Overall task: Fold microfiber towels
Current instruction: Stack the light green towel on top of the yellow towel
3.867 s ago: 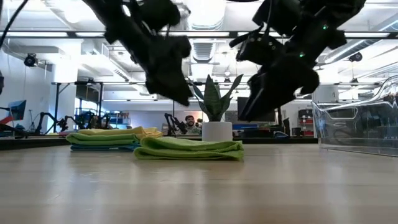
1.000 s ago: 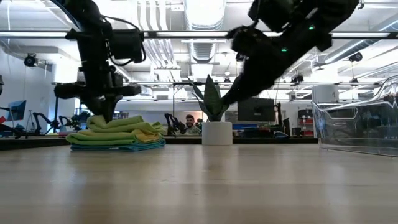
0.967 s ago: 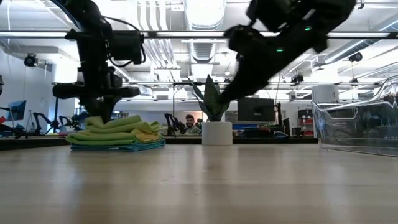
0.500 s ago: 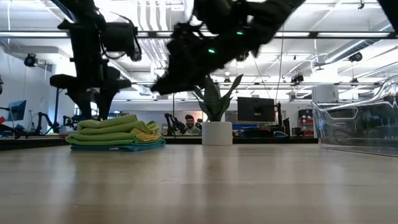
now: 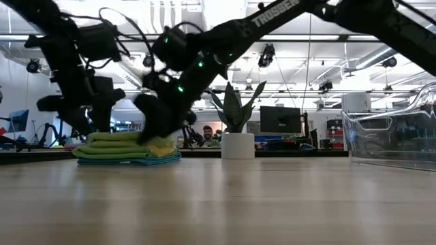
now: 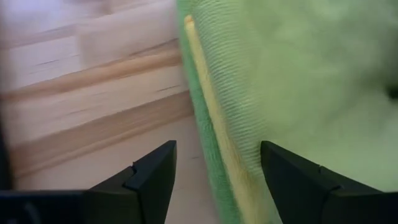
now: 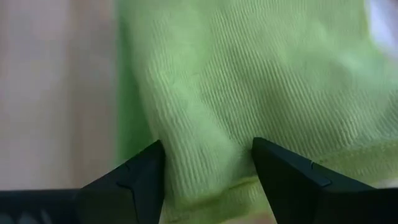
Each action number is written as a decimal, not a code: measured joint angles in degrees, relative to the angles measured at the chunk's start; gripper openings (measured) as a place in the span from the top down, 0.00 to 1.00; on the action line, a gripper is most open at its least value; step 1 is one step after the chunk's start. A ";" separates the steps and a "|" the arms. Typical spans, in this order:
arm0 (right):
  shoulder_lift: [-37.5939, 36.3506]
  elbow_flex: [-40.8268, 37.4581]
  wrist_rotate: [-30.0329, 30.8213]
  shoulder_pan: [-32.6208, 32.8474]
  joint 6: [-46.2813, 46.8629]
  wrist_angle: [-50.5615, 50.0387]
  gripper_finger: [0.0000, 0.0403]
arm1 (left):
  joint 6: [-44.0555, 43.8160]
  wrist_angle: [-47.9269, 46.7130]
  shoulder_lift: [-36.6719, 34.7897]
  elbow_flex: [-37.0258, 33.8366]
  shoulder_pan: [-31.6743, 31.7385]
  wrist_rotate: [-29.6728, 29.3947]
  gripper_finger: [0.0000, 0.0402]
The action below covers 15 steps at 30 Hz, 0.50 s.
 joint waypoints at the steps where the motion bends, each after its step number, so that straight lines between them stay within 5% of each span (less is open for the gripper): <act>1: 0.68 1.30 0.22 -0.14 -0.45 -3.60 0.44 | 0.70 1.31 -0.31 -0.65 -0.44 0.36 0.46; 6: 1.83 3.43 3.13 -0.39 -1.63 -7.06 0.44 | 5.06 5.35 -1.23 -0.89 -2.16 1.01 0.46; 15: -3.73 5.38 -1.84 -0.74 -2.81 -8.88 0.44 | 6.85 6.20 -1.61 1.88 -2.78 0.29 0.46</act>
